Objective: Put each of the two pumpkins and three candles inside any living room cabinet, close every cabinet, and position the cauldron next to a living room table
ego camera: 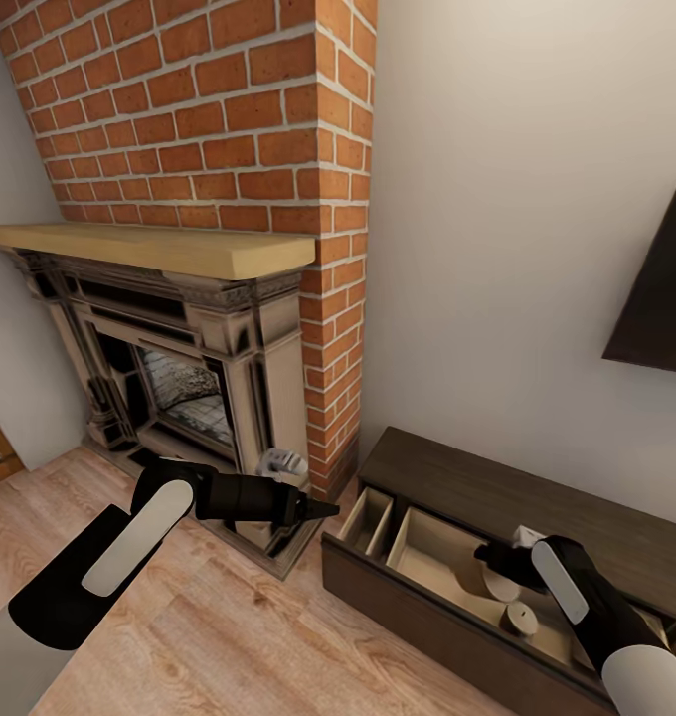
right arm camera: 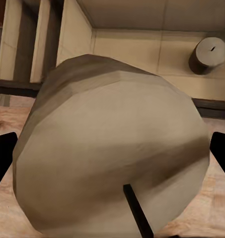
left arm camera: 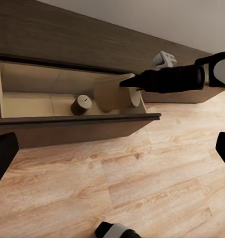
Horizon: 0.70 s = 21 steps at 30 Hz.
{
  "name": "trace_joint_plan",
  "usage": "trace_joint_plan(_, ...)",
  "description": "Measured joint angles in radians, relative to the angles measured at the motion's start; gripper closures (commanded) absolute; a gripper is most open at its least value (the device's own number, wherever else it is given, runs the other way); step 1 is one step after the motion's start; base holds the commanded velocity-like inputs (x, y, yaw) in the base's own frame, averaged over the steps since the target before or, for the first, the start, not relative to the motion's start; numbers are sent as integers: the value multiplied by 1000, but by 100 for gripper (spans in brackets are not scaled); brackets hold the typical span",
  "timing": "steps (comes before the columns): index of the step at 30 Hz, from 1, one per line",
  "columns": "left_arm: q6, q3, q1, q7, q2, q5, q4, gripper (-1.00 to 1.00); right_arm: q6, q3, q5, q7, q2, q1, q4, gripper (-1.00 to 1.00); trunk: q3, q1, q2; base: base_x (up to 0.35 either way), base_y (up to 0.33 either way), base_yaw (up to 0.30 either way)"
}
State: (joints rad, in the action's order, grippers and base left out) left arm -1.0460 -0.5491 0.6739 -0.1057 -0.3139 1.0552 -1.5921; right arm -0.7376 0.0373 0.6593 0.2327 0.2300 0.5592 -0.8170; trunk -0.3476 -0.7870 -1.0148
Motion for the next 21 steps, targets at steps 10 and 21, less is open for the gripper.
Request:
trace_joint_plan(10,0,0,0,-1,0,0,0,-100,1,5,4,119,-51,21,9,100,0,0,0,-29,-1,0)
trace_joint_plan(21,0,-1,0,-1,0,0,0,-100,2,6,11,259,-147,149,107,100,0,0,0,-2,0,0)
